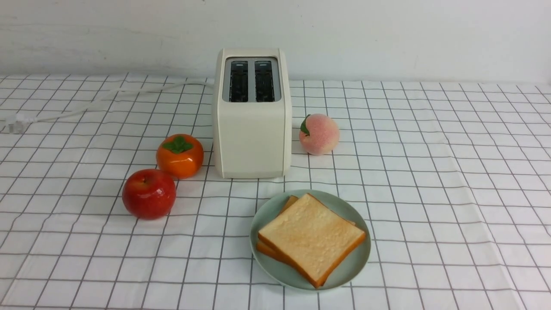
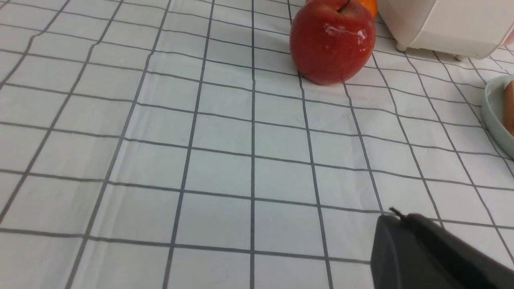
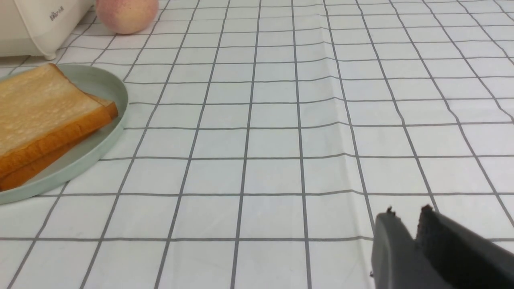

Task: Take toasted bread from bread machine on white checkered table place on plate.

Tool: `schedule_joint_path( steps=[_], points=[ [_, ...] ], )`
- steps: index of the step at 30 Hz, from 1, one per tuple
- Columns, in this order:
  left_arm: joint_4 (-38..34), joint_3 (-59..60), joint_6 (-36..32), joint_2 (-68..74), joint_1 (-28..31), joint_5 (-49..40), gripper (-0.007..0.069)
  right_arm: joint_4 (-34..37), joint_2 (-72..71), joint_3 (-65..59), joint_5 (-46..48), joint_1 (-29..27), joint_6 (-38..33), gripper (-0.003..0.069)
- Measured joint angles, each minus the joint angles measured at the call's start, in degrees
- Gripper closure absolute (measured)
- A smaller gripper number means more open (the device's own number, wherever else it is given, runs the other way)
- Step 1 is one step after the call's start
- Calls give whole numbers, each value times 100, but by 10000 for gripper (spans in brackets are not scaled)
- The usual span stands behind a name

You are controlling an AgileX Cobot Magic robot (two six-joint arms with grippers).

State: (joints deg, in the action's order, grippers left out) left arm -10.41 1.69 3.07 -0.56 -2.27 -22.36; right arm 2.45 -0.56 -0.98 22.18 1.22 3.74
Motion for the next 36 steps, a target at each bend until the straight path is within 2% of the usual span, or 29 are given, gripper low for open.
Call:
schedule_joint_path(
  steps=[36],
  points=[
    [0, 0, 7, 0, 0, 0, 634, -6, 0, 0, 0, 0, 0, 519]
  ],
)
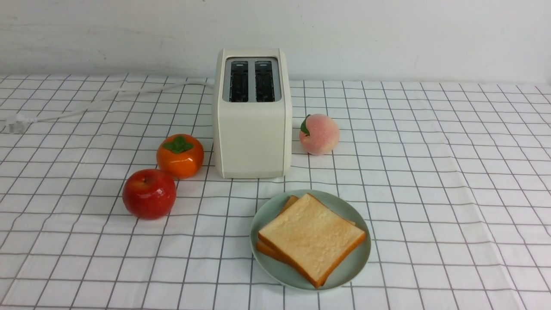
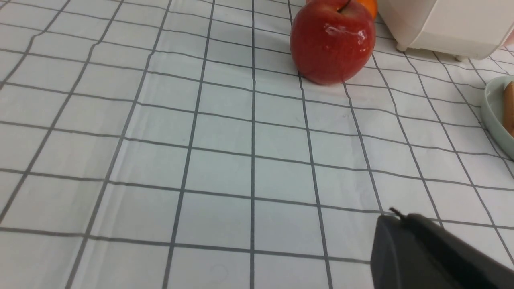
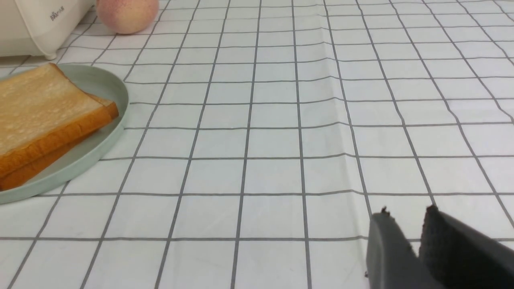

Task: Take toasted bread from bread machine on white checkered table place on plate.

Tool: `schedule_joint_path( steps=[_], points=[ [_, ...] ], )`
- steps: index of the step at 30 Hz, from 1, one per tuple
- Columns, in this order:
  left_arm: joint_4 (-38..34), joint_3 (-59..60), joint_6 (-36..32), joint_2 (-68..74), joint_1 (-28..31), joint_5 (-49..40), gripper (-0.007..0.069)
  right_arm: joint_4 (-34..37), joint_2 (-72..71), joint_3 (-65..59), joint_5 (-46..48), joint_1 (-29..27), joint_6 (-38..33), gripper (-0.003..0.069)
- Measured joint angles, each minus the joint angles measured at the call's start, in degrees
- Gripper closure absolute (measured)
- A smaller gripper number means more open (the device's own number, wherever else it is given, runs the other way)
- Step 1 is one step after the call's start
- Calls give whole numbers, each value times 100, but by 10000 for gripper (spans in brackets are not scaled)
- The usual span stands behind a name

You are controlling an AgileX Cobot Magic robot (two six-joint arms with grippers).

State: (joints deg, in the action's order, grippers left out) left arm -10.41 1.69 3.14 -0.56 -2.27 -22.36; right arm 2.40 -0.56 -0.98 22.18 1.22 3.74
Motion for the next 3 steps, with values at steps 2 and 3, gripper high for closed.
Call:
schedule_joint_path(
  steps=[2, 3],
  points=[
    [0, 0, 0, 0, 0, 0, 632, 0, 0, 0, 0, 0, 0, 519],
    [0, 0, 0, 0, 0, 0, 632, 0, 0, 0, 0, 0, 0, 519]
  ],
)
